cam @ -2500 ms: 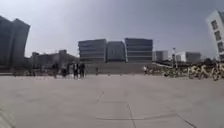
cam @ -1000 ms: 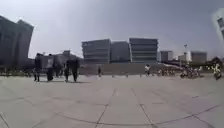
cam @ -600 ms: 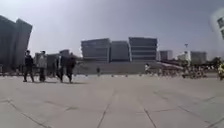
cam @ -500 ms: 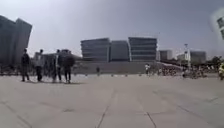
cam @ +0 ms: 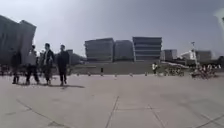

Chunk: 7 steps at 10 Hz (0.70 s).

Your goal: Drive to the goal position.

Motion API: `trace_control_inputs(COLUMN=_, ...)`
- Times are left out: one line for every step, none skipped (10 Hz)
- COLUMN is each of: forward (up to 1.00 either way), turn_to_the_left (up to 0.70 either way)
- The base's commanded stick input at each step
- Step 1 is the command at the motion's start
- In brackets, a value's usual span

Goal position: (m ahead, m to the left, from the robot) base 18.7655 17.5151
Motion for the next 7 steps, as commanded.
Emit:
trace_control_inputs(forward=1.0, turn_to_the_left=0.18)
trace_control_inputs(forward=1.0, turn_to_the_left=0.04)
trace_control_inputs(forward=1.0, turn_to_the_left=0.0)
trace_control_inputs(forward=1.0, turn_to_the_left=0.0)
trace_control_inputs(forward=1.0, turn_to_the_left=0.0)
trace_control_inputs(forward=1.0, turn_to_the_left=0.0)
trace_control_inputs(forward=1.0, turn_to_the_left=0.0)
